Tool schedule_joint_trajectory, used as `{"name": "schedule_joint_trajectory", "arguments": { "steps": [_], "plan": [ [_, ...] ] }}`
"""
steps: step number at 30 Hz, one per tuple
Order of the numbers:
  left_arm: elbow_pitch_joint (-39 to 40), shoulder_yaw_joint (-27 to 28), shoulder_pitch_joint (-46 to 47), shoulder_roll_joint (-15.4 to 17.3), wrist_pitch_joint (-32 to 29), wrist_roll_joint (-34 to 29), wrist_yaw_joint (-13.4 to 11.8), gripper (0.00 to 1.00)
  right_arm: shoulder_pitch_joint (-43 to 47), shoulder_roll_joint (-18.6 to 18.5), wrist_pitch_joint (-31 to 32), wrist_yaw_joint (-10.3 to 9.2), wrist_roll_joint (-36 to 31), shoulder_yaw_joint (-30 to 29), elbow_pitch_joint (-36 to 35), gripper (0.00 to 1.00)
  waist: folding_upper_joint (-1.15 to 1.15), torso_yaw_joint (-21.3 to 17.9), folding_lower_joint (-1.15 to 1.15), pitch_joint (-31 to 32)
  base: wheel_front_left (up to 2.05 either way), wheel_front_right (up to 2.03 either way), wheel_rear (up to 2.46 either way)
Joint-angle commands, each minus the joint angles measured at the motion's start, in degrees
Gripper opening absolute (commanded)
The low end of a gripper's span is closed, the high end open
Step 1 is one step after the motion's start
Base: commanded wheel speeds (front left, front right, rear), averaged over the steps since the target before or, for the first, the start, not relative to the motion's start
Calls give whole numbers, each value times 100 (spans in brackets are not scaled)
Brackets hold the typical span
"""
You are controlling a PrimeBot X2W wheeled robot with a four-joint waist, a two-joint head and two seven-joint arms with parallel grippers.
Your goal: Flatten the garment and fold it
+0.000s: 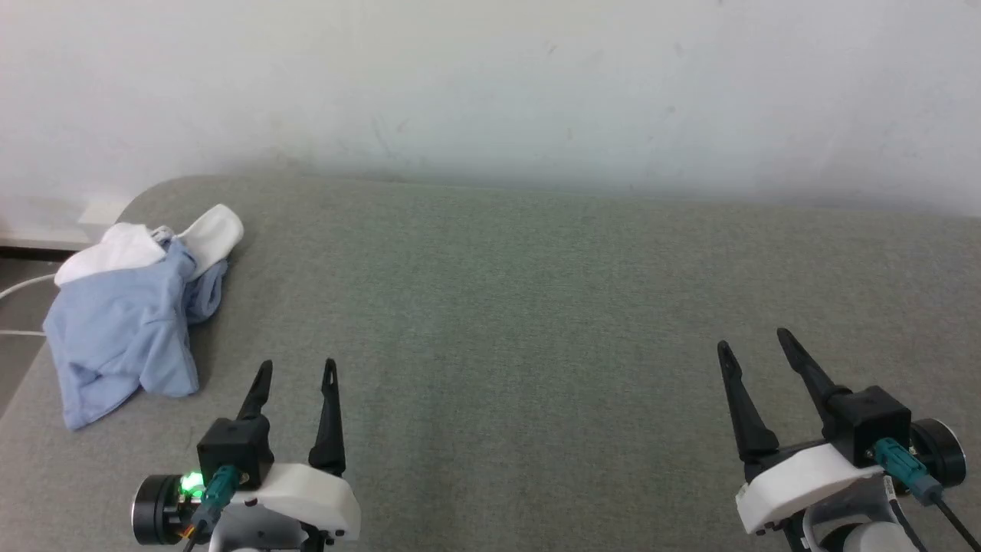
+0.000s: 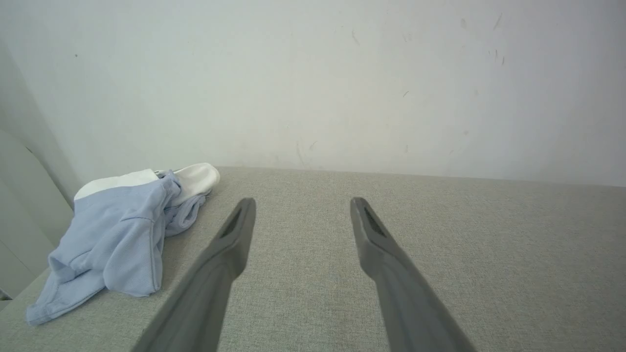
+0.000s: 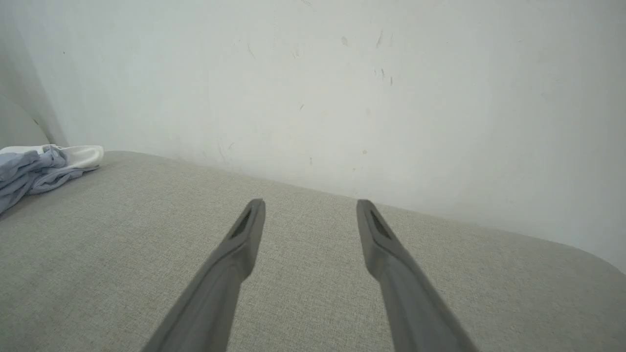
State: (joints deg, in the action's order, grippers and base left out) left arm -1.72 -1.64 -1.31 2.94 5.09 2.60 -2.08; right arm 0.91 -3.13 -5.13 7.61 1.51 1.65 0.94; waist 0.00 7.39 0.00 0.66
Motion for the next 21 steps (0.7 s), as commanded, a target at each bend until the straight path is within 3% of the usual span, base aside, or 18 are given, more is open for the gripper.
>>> {"name": "schedule_joint_trajectory", "arguments": {
  "steps": [1,21],
  "plan": [
    [-28,-13,-89,-2,67,42,-35,100,4,9,-65,-5,7,-5,22,100,0,106,0,7,0,0,0],
    [-45,-87,-187,-3,306,71,-74,100,73,13,-304,-7,147,25,122,100,0,863,0,93,0,0,0]
  ]
}}
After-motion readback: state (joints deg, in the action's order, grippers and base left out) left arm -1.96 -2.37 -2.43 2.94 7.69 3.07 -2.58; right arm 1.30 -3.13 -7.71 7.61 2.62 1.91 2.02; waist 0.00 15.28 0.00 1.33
